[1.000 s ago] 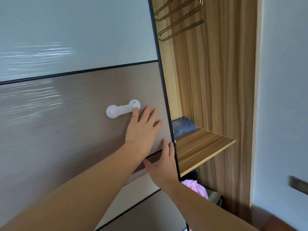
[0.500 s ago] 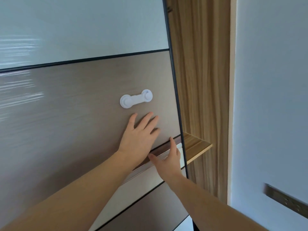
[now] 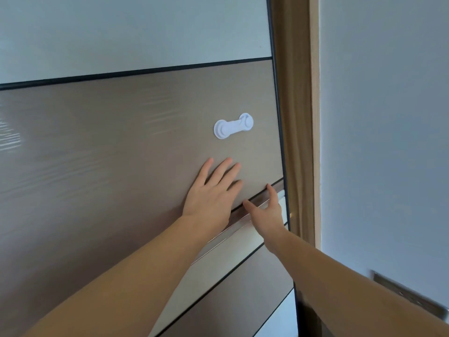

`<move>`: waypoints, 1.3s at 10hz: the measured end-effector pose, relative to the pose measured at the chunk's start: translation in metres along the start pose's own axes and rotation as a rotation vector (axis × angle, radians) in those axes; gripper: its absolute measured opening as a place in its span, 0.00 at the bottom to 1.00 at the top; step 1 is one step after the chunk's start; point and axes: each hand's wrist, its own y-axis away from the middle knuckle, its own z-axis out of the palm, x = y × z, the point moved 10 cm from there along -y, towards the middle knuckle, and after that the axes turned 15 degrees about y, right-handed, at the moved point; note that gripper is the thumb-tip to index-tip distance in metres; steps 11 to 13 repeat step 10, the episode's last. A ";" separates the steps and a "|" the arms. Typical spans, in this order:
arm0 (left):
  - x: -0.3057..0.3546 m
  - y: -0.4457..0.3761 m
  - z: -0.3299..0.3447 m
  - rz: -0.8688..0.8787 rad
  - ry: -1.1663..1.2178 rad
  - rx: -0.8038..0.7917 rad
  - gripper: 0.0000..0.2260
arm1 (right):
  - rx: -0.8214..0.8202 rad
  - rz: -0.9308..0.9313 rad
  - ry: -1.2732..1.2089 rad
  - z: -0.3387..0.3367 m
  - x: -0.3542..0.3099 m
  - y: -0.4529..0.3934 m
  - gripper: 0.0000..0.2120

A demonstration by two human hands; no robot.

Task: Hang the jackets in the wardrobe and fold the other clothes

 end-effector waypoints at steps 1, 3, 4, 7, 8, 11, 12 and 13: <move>0.007 -0.013 0.006 0.019 0.007 0.021 0.27 | -0.007 0.008 0.003 -0.013 0.003 -0.016 0.38; 0.019 -0.032 0.012 0.036 -0.035 0.051 0.31 | 0.000 0.020 0.030 -0.034 0.006 -0.041 0.37; 0.024 -0.047 0.017 0.036 -0.012 0.040 0.31 | 0.005 0.024 0.044 -0.043 0.009 -0.053 0.37; 0.033 -0.071 0.026 0.030 -0.063 0.022 0.27 | 0.011 0.019 0.049 -0.059 0.007 -0.072 0.35; 0.036 -0.068 0.027 0.030 -0.015 0.011 0.24 | 0.024 -0.031 0.100 -0.064 0.000 -0.060 0.33; 0.049 -0.022 0.024 -0.145 0.240 -0.023 0.22 | 0.133 -0.303 0.761 -0.093 -0.035 0.005 0.27; 0.049 -0.022 0.024 -0.145 0.240 -0.023 0.22 | 0.133 -0.303 0.761 -0.093 -0.035 0.005 0.27; 0.049 -0.022 0.024 -0.145 0.240 -0.023 0.22 | 0.133 -0.303 0.761 -0.093 -0.035 0.005 0.27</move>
